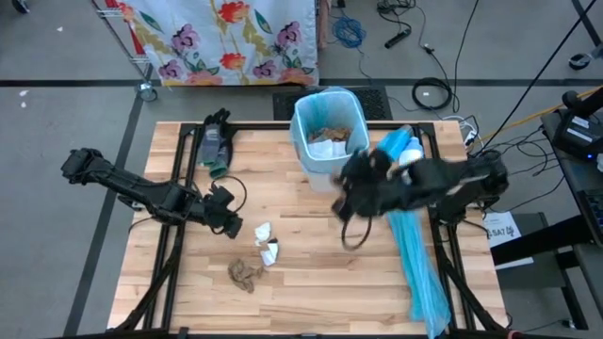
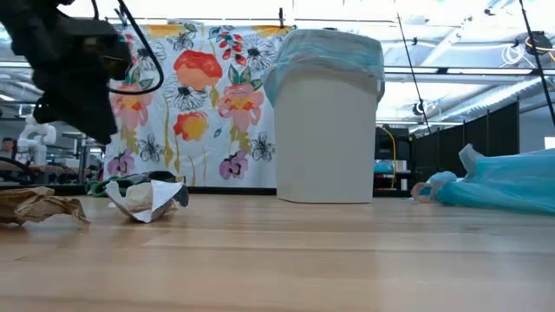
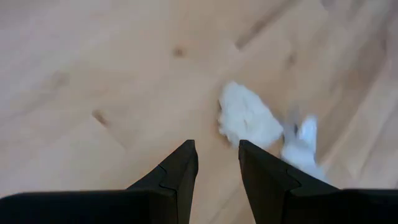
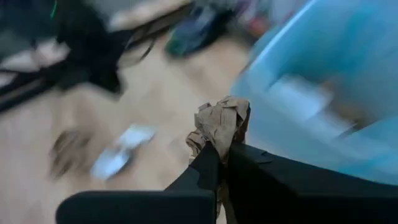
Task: Place trash/remove bag and relplace
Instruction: Put the brown napkin into the trash bin, then put the white napkin into the trash bin
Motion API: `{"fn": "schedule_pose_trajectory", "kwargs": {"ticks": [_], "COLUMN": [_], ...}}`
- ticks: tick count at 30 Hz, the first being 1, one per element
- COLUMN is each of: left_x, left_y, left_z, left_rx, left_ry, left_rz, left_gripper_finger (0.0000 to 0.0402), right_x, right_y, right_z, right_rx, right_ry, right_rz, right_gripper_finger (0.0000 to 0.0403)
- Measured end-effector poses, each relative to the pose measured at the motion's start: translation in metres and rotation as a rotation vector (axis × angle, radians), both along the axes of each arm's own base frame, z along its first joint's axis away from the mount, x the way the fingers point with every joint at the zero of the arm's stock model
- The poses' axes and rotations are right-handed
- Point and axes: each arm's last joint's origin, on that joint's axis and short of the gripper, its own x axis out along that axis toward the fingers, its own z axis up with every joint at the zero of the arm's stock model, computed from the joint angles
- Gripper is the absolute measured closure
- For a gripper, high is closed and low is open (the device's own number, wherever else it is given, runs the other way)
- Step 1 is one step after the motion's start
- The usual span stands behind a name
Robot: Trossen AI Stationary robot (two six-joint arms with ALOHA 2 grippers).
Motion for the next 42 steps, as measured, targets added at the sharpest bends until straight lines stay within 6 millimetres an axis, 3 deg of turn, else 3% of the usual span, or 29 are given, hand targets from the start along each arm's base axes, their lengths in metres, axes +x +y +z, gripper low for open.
{"fn": "schedule_pose_trajectory", "kwargs": {"ticks": [10,17,22,26,34,42], "left_x": [0.011,0.023,0.029,0.032,0.035,0.037], "left_y": [0.023,0.033,0.037,0.038,0.039,0.036], "left_z": [0.019,0.045,0.060,0.064,0.068,0.071], "left_rx": [-0.090,-0.117,-0.106,-0.104,0.002,0.039], "left_ry": [-0.090,-0.240,-0.332,-0.373,-0.401,-0.402], "left_rz": [0.264,0.339,0.332,0.331,0.225,0.023], "left_gripper_finger": [0.0278,0.0278,0.0279,0.0279,0.0279,0.0279], "right_x": [-0.007,0.007,0.013,0.013,0.013,0.012], "right_y": [-0.085,-0.144,-0.183,-0.208,-0.229,-0.228], "right_z": [0.026,0.023,0.011,0.000,-0.018,-0.017], "right_rx": [-0.243,-0.166,-0.160,-0.078,-0.004,0.008], "right_ry": [0.068,0.071,0.117,0.135,0.224,0.219], "right_rz": [-0.013,0.182,0.170,0.185,0.172,0.161], "right_gripper_finger": [0.0399,0.0399,0.0397,0.0367,0.0267,0.0225]}}
